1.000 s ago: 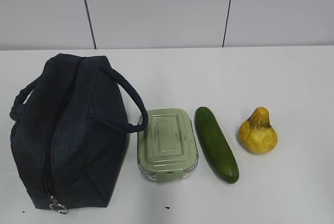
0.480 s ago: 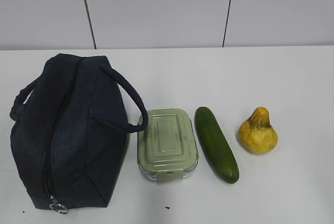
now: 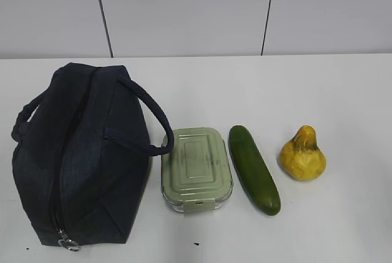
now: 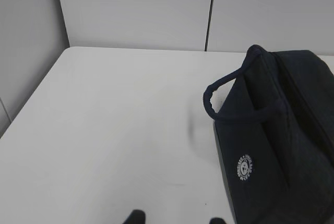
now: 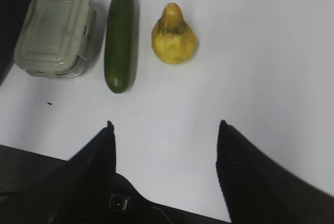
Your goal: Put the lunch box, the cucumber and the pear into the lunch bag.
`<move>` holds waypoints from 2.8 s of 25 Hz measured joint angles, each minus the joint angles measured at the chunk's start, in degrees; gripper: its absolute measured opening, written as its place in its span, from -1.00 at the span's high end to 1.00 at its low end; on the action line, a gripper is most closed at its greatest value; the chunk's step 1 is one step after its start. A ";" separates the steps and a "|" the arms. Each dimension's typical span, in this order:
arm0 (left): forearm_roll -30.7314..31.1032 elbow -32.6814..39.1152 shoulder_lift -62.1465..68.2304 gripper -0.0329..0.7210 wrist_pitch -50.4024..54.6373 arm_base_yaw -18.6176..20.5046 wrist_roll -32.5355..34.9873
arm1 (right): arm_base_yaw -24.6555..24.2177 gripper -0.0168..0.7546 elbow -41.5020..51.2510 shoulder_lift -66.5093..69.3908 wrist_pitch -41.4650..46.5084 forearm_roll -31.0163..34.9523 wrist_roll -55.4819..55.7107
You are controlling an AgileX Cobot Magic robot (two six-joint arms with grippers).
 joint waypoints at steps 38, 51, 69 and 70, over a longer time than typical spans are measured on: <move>0.00 0.00 0.00 0.28 0.00 0.00 0.00 | 5.49 -0.27 -38.96 67.82 2.59 0.21 -1.11; 0.00 0.00 0.00 0.28 0.00 0.00 0.00 | 6.60 -0.27 -46.91 79.09 8.36 -3.96 4.20; 0.00 0.00 0.00 0.28 0.00 0.00 0.00 | 6.60 -0.23 -46.91 83.60 8.36 -4.06 4.49; 0.00 0.00 0.00 0.28 0.00 0.00 0.00 | 6.60 -0.22 -46.91 83.60 8.36 -4.06 4.49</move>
